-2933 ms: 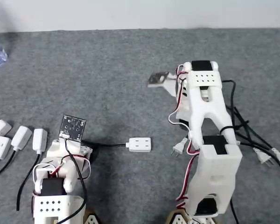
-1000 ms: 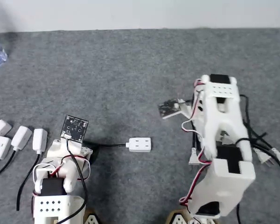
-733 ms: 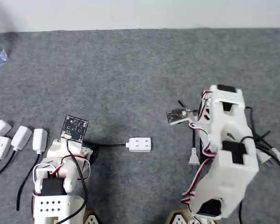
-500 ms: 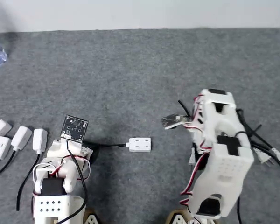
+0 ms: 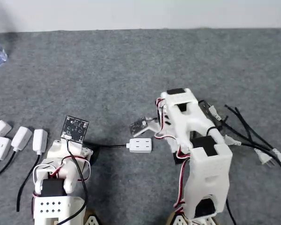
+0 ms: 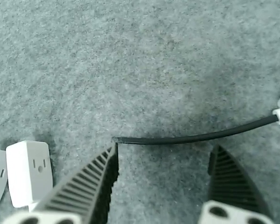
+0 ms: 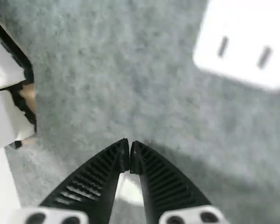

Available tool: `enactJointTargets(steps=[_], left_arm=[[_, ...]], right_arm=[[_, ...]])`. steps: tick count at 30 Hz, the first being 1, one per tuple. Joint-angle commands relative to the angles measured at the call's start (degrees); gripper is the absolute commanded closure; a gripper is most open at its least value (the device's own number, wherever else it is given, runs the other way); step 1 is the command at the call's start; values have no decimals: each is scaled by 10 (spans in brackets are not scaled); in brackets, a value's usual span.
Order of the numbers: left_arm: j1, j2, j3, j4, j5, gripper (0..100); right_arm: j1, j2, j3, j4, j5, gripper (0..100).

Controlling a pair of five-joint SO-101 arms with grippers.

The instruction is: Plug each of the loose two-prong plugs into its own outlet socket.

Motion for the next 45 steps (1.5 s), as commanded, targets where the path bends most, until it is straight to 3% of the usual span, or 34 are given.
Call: enactJointTargets(steps=[1,4,10,14,18,27,45], left_arm=[[4,-6,-6,4,-4,705],[4,-7,-7,4,-4,705],[4,-7,-7,4,-4,705],[4,-7,-5,4,-4,705],[4,-7,-4,4,-4,705],[4,-7,-6,4,-4,705],[4,-7,-6,4,-4,705]], right_arm=[[57,-38,-95,73,-5,983],[110,-56,-134,70,-49,969],[114,-22,-136,-33,-255,795],[101,27,-138,-120,-316,812],[94,56,-147,-165,-324,839],[97,44,-291,-137,-326,840],[131,132,-315,-195,-324,844]])
